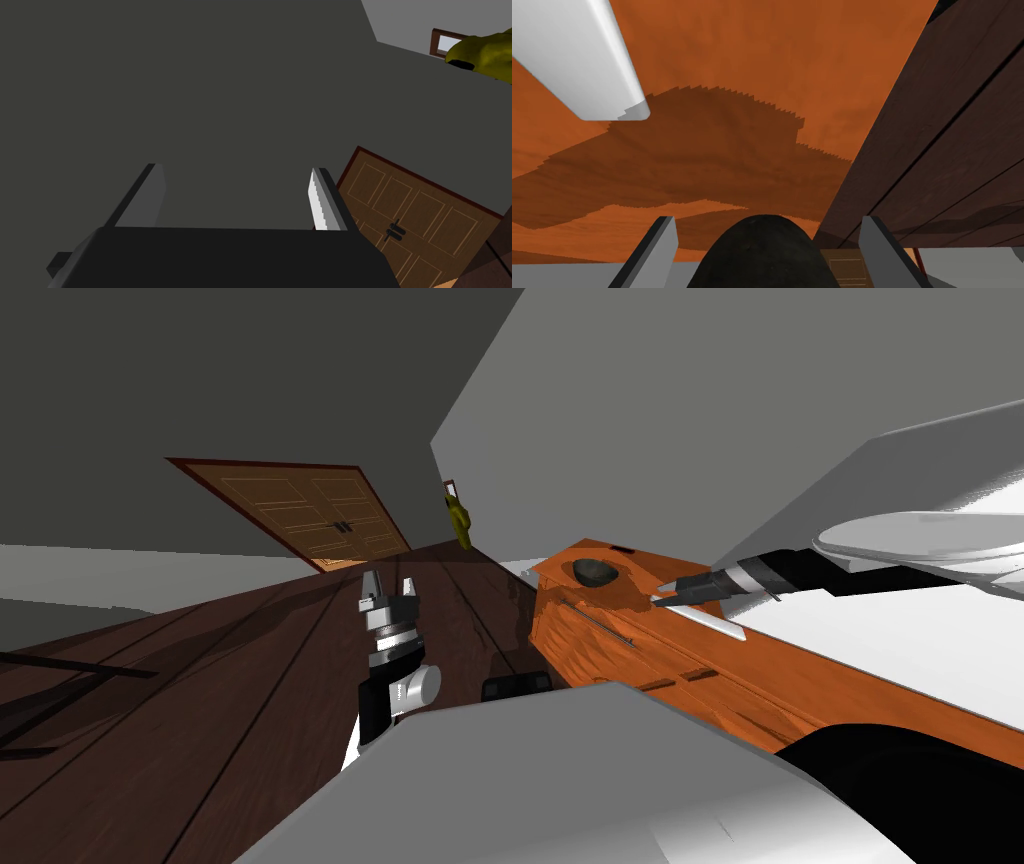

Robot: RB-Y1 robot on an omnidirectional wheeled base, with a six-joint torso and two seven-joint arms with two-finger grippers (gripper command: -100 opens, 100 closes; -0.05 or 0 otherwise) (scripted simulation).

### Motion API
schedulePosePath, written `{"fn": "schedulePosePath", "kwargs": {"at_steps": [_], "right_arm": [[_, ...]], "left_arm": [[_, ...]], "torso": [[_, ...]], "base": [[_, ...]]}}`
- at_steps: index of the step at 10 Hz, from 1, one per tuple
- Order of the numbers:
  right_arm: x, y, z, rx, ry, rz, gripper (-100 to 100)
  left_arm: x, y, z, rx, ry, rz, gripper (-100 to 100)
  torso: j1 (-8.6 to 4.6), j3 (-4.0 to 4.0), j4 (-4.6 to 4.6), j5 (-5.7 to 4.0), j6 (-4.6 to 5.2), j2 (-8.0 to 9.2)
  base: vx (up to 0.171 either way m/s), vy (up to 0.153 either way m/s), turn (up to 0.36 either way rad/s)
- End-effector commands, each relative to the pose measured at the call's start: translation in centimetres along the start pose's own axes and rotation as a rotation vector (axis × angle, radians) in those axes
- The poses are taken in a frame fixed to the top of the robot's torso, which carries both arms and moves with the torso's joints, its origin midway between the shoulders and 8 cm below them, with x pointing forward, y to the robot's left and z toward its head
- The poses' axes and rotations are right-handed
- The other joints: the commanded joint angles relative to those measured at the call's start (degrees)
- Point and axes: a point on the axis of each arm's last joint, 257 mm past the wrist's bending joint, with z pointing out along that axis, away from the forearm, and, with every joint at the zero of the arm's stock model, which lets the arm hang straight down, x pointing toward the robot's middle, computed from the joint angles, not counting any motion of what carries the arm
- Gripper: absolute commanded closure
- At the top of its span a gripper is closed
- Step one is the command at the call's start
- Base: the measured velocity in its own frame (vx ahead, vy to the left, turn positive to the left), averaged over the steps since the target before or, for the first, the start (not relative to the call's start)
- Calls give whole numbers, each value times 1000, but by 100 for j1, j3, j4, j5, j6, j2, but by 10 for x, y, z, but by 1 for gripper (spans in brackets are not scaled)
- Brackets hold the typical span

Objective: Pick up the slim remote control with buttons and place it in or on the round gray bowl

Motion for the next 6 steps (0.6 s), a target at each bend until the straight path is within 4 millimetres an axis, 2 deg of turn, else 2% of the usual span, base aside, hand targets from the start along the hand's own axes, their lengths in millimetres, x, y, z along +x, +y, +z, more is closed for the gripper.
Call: {"fn": "schedulePosePath", "kwargs": {"at_steps": [1, 3, 4, 5, 6], "right_arm": [[11, -6, -2, 8, 52, -4, -100], [49, -16, -8, 20, 211, 0, -100], [50, -17, -9, 23, 220, -6, -100], [68, -20, -13, 27, 294, -3, -100], [69, -20, -13, 28, 295, -3, -100]], "left_arm": [[0, 0, 0, 0, 0, 0, 0], [0, 0, 0, 0, 0, 0, 0], [0, 0, 0, 0, 0, 0, 0], [0, 0, 0, 0, 0, 0, 0], [0, 0, 0, 0, 0, 0, 0]], "torso": [[0, 0, 0, 0, 0, 0], [3, 2, 1, 1, 0, 3], [-3, -3, -1, 0, 1, -5], [-4, -1, -1, -1, 1, -2], [-3, 0, 0, -1, 0, 0]], "base": [[43, -30, 36], [61, -41, 57], [55, -54, 25], [46, -49, 35], [40, -32, 18]]}}
